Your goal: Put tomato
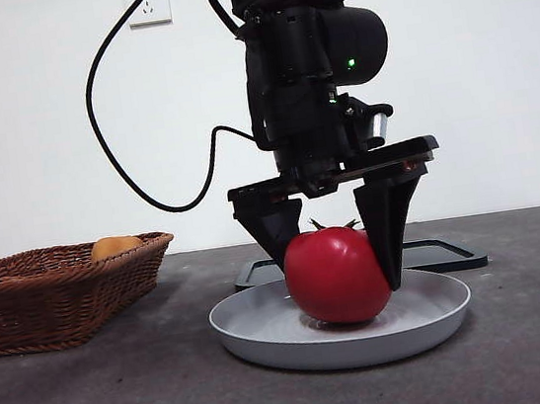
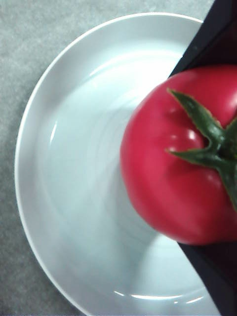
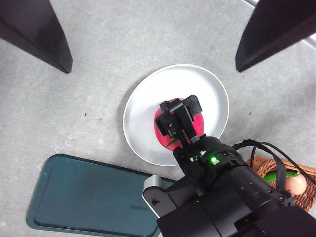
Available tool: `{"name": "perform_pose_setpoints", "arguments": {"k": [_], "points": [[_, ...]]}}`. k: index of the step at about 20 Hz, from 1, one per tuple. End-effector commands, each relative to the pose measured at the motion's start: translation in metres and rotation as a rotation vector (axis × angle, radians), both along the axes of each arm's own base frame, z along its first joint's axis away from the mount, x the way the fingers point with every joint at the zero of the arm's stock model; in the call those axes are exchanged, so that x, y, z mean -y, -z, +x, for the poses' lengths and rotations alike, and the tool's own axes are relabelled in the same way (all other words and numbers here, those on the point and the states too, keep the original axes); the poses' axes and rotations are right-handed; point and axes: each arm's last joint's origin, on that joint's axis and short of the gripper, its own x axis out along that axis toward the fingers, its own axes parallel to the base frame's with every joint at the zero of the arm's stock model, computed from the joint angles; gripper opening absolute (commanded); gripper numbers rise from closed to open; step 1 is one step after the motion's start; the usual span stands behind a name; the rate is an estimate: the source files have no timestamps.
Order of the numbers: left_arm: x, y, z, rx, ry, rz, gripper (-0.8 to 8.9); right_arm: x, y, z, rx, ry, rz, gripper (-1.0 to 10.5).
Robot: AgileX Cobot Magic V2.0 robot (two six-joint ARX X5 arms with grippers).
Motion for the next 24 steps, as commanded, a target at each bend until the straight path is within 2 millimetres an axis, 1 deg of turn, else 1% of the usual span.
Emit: {"name": "perform_pose_setpoints", "arguments": {"k": [1, 4, 5, 7, 8, 9, 14, 16, 17, 20, 22, 24], "points": [[0.007, -0.006, -0.003, 0.019, 0.006, -0.025, 3.83, -0.001, -0.004, 0.001, 0.004, -0.002, 0.012, 5.8], [0.003, -0.03, -0.006, 0.064, 0.016, -0.073, 3.85, -0.001, -0.004, 0.001, 0.003, -0.002, 0.011, 5.8], [0.0, -0.04, -0.008, 0.083, 0.019, -0.091, 4.18, -0.001, -0.004, 0.001, 0.003, -0.002, 0.011, 5.8], [-0.003, -0.058, -0.011, 0.114, 0.022, -0.126, 5.26, -0.001, -0.004, 0.001, 0.003, -0.002, 0.012, 5.8], [-0.005, -0.063, -0.013, 0.124, 0.022, -0.138, 5.34, -0.001, -0.004, 0.001, 0.003, -0.001, 0.012, 5.8], [-0.006, -0.067, -0.014, 0.129, 0.023, -0.143, 5.33, -0.001, -0.004, 0.001, 0.003, -0.001, 0.012, 5.8], [-0.007, -0.065, -0.017, 0.106, 0.026, -0.118, 5.33, -0.001, -0.004, 0.001, 0.003, -0.001, 0.013, 5.8], [-0.007, -0.067, -0.017, 0.116, 0.027, -0.124, 5.33, -0.001, -0.004, 0.001, 0.003, -0.001, 0.012, 5.8], [-0.009, -0.069, -0.017, 0.114, 0.025, -0.118, 5.33, -0.001, -0.004, 0.001, 0.003, -0.001, 0.012, 5.8], [-0.021, -0.084, -0.022, 0.114, 0.03, -0.108, 5.32, -0.002, -0.003, 0.002, -0.003, -0.001, 0.009, 5.8], [-0.031, -0.103, -0.03, 0.129, 0.057, -0.114, 5.32, -0.004, 0.0, 0.006, -0.025, -0.005, 0.002, 5.8], [-0.044, -0.122, -0.041, 0.139, 0.091, -0.097, 5.31, -0.01, 0.004, 0.014, -0.068, -0.047, 0.008, 5.8]]}}
